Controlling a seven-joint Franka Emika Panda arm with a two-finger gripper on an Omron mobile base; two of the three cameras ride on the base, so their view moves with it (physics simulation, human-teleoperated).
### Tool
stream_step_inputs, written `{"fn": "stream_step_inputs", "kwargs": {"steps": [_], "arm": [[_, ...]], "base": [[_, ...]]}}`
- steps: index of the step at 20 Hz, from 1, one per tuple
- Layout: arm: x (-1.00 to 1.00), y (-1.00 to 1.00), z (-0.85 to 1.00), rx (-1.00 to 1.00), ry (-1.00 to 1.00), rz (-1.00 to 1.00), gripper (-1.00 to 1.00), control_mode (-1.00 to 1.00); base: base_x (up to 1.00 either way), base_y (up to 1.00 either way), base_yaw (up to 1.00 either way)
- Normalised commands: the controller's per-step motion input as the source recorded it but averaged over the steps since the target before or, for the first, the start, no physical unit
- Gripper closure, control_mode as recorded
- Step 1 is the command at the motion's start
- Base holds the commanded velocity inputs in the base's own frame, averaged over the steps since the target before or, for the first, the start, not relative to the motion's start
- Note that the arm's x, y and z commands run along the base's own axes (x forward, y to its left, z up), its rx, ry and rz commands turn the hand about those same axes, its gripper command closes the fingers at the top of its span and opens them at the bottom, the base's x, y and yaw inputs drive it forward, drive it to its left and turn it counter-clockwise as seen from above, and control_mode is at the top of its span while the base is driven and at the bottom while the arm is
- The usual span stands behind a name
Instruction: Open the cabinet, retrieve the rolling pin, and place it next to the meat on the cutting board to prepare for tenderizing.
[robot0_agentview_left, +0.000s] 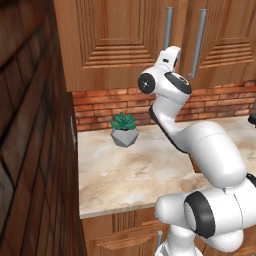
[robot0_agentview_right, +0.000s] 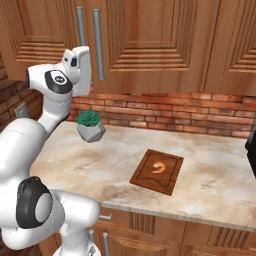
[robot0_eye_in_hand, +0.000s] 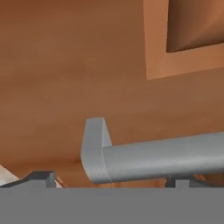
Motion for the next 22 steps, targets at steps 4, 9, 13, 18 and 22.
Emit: {"fn": "stream_step_inputs", "kwargs": {"steps": [4,9,13,18,22], "arm": [[0.04,-0.4,0.0,0.0,0.0,0.0,-1.0,-1.0],[-0.05,-0.56,0.0,0.0,0.0,0.0,-1.0,-1.0],[-0.25,-0.59,0.0,-0.01,0.0,-0.04,-1.0,-1.0],[-0.4,-0.65,0.0,-0.02,-0.01,-0.09,-1.0,-1.0],[-0.62,-0.68,0.0,-0.02,-0.02,-0.16,-1.0,-1.0]], "base": [[0.0,0.0,0.0],[0.0,0.0,0.0],[0.0,0.0,0.0],[0.0,0.0,0.0],[0.0,0.0,0.0]]}}
